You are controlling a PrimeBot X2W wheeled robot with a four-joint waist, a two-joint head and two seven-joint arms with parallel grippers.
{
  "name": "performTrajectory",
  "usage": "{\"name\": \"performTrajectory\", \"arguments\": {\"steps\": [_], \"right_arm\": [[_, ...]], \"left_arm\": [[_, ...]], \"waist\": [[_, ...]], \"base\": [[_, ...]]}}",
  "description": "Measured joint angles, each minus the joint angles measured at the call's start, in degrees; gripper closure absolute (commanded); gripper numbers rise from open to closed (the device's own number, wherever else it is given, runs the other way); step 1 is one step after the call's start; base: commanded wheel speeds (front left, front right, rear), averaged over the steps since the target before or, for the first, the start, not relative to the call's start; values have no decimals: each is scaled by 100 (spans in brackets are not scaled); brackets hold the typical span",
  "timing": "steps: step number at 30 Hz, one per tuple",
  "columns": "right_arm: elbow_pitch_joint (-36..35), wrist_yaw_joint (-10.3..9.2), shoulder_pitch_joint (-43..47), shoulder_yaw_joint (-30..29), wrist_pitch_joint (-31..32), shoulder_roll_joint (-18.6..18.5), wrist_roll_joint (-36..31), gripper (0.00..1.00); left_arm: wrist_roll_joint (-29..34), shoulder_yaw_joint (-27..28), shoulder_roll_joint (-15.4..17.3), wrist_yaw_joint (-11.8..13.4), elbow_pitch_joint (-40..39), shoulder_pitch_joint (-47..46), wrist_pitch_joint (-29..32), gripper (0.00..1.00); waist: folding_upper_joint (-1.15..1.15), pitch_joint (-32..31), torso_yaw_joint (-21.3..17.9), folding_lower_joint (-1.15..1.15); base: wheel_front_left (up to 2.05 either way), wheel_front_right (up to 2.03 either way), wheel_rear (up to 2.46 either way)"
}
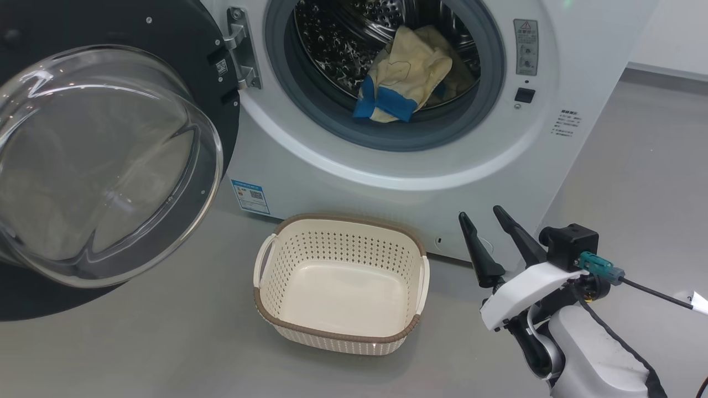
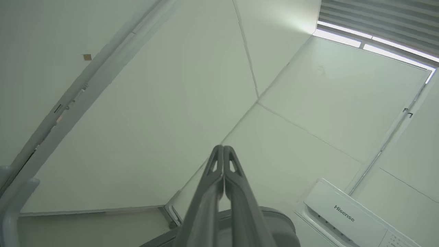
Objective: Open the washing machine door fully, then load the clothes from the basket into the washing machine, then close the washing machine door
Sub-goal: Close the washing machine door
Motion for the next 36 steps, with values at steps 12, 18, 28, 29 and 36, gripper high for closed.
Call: {"name": "performTrajectory", "arguments": {"steps": [12, 18, 28, 29, 36], "right_arm": [[7, 0, -129, 58, 8, -43, -7, 0], [-5, -3, -187, 63, 63, -100, -40, 0], [-98, -60, -400, 93, 129, -123, -152, 0], [-98, -62, -402, 93, 129, -124, -164, 0], [-96, -67, -455, 92, 129, -144, -165, 0]], "left_arm": [[-1288, 855, 379, 129, 1482, -444, 918, 100], [-1741, 1224, 533, 219, 2175, -662, 1241, 100], [-1968, 1463, 813, 282, 3133, -694, 1556, 100], [-1968, 1470, 815, 291, 3208, -711, 1567, 100], [-1970, 1359, 831, 299, 3600, -932, 1710, 100]], "waist": [[0, 111, -240, 0], [0, 257, -363, 0], [0, 610, -553, 0], [0, 640, -574, 0], [0, 774, -688, 0]], "base": [[0, 0, 0], [0, 0, 0], [0, 0, 0], [0, 0, 0], [0, 0, 0]]}}
